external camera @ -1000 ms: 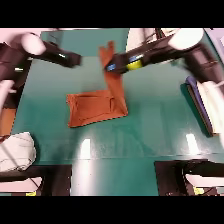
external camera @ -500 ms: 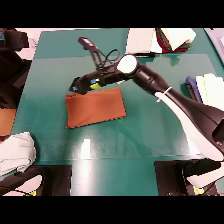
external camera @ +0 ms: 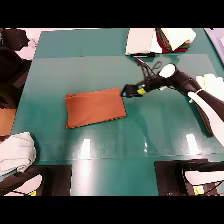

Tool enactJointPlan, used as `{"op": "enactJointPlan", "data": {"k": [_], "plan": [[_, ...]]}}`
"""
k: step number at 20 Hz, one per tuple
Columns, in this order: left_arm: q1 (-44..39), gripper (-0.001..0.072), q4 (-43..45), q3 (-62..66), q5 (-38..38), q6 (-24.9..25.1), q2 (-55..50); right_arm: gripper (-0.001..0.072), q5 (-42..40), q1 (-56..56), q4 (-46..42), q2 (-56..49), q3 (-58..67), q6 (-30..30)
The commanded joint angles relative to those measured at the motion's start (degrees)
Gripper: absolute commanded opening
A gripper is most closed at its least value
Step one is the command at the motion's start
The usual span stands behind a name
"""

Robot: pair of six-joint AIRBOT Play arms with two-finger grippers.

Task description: Fold the shirts.

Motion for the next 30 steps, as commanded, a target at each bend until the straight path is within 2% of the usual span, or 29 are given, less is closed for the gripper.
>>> {"op": "enactJointPlan", "data": {"k": [1,3,6,7,10,11,14,16,21,26,30], "plan": [[0.00,0.0024,-2.80,0.02,0.57,0.24,-0.63,0.0549,1.03,-3.58,6.71,-3.87,-4.02,-1.14],[0.00,0.0024,-3.50,0.02,0.35,0.22,-1.33,0.0549,1.16,-1.31,11.30,-7.91,-2.10,-2.38],[-1.36,0.0024,-4.07,-0.68,0.46,0.85,-1.49,0.0549,0.28,4.39,13.20,-13.66,3.50,-2.71],[-2.36,0.0024,-4.04,-0.68,0.68,1.99,-1.49,0.0518,-0.26,6.40,13.22,-15.58,5.84,-2.71],[-6.05,0.0024,-3.98,-0.68,1.60,2.29,-1.49,0.0119,-3.50,11.08,12.98,-19.17,11.56,-3.52],[-7.19,0.0024,-3.98,-0.68,1.68,2.29,-1.49,0.0019,-5.05,11.93,12.50,-19.28,12.79,-4.31],[-12.15,0.0024,-3.56,-0.68,2.01,2.27,-1.46,0.0019,-7.76,9.92,12.02,-16.70,15.02,-4.50],[-16.35,0.0023,-2.71,-0.68,2.29,2.27,-1.49,0.0019,-7.37,4.87,6.93,-12.68,15.67,-4.44],[-24.87,0.0024,-2.54,-0.68,7.43,2.27,-1.49,0.0019,-0.72,-17.38,-4.09,-0.66,15.63,-3.08],[-27.85,0.0024,-2.69,-0.68,11.04,2.23,-1.49,0.0019,-0.57,-41.44,-4.35,5.84,15.65,-3.10],[-27.85,0.0024,-2.80,-0.68,11.13,2.08,-1.49,0.0018,-1.14,-53.18,-3.41,6.03,15.65,-3.10]]}}
